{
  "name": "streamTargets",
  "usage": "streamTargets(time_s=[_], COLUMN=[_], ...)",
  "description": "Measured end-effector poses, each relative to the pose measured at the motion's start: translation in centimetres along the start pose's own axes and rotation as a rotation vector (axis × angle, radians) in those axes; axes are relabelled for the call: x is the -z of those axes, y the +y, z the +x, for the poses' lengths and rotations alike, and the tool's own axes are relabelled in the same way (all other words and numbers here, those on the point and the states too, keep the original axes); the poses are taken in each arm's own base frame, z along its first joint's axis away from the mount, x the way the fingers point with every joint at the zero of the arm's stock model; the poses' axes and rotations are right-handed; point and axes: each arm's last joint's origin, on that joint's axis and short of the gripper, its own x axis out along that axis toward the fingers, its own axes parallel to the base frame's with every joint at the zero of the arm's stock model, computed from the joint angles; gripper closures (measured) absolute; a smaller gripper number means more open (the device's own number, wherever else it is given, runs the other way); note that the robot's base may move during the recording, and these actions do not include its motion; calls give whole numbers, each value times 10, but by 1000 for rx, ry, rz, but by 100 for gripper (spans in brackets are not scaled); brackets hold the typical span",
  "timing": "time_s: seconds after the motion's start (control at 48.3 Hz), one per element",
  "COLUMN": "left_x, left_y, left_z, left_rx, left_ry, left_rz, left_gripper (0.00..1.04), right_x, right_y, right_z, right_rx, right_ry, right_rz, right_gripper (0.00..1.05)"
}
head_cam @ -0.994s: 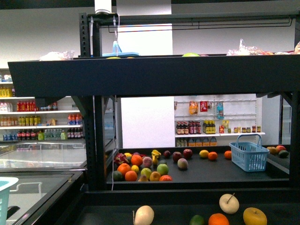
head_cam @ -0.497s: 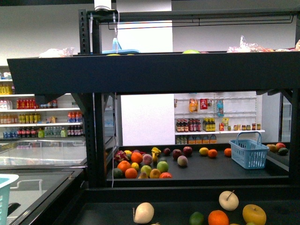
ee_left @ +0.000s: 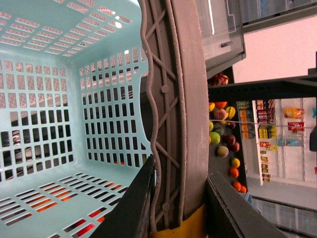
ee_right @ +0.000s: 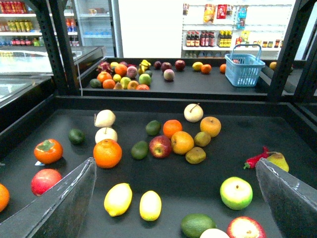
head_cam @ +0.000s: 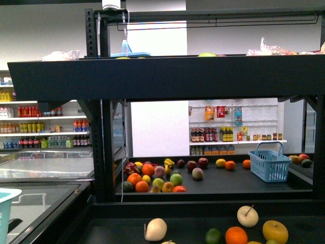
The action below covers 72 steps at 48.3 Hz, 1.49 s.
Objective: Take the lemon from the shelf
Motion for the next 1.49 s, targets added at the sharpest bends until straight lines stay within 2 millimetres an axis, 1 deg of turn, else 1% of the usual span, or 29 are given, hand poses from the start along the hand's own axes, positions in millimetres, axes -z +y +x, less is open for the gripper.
streamTargets(time_s=[0.124,0.352,0.414,0.518,0.622,0.767,0.829,0.974,1.098,1.16,1.264,1.492], left_x=[8,37,54,73,92,130,149,186,212,222,229,236], left_y=[-10,-34,-44,-54,-64,-83,-88,-94,-101,-105,-108,-109], left_z=[-11,-29,-34,-34,-33,-32,-29,-20,-12,-10,-9,-2], left_rx=[26,128,187,242,282,339,355,376,396,408,417,409], left_ry=[30,159,219,269,311,382,418,501,561,576,580,565], left_rz=[99,333,438,537,603,680,717,775,809,828,852,878], left_gripper=[83,83,83,83,83,83,83,83,83,83,83,83], right_x=[0,0,0,0,0,0,0,0,0,0,0,0], right_y=[0,0,0,0,0,0,0,0,0,0,0,0], right_z=[0,0,0,0,0,0,0,0,0,0,0,0], right_rx=[0,0,0,0,0,0,0,0,0,0,0,0], right_ry=[0,0,0,0,0,0,0,0,0,0,0,0], right_rz=[0,0,0,0,0,0,0,0,0,0,0,0], right_gripper=[8,8,8,8,8,8,8,8,8,8,8,8])
